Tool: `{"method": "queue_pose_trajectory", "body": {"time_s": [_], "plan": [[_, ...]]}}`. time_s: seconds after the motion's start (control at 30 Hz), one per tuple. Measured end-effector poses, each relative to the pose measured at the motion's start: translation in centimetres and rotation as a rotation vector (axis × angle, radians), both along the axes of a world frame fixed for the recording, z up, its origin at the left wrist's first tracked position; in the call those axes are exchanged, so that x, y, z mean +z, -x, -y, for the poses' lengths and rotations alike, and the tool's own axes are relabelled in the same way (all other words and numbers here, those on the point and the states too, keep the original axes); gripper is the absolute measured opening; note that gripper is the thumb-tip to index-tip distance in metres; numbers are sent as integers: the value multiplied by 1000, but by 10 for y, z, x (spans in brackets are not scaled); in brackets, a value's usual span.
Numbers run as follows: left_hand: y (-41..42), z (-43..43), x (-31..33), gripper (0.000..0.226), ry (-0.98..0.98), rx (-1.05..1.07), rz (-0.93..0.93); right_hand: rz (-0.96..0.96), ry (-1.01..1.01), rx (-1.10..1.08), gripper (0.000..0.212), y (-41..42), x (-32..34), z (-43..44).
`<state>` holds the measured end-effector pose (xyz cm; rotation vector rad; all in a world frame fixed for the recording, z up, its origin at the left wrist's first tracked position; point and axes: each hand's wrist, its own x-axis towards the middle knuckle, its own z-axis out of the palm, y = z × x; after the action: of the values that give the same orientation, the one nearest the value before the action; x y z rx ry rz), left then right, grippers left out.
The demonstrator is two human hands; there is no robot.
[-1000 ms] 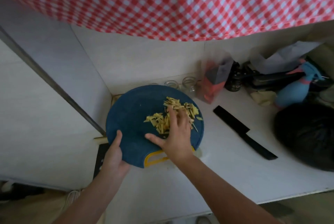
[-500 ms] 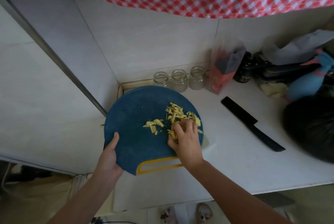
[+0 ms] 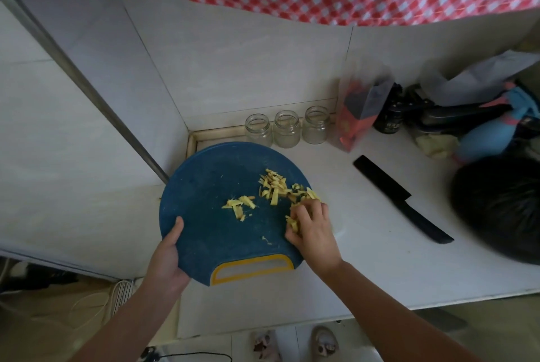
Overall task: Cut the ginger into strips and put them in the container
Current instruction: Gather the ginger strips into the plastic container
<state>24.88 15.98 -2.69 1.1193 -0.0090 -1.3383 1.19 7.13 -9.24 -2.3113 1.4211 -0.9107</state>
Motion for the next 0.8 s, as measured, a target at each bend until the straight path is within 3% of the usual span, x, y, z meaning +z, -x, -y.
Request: {"method": "queue_pose_trajectory", "body": {"time_s": [0.3, 0.63, 0.8], "plan": [[-3, -4, 9, 30, -21, 3, 21, 10, -83, 21, 50, 13, -2, 2], [-19, -8, 14, 31, -59, 24, 102, -50, -171, -69, 22, 21, 2, 22], [-21, -7, 14, 38, -83, 14, 125, -208, -265, -151, 32, 17, 10, 32]]}}
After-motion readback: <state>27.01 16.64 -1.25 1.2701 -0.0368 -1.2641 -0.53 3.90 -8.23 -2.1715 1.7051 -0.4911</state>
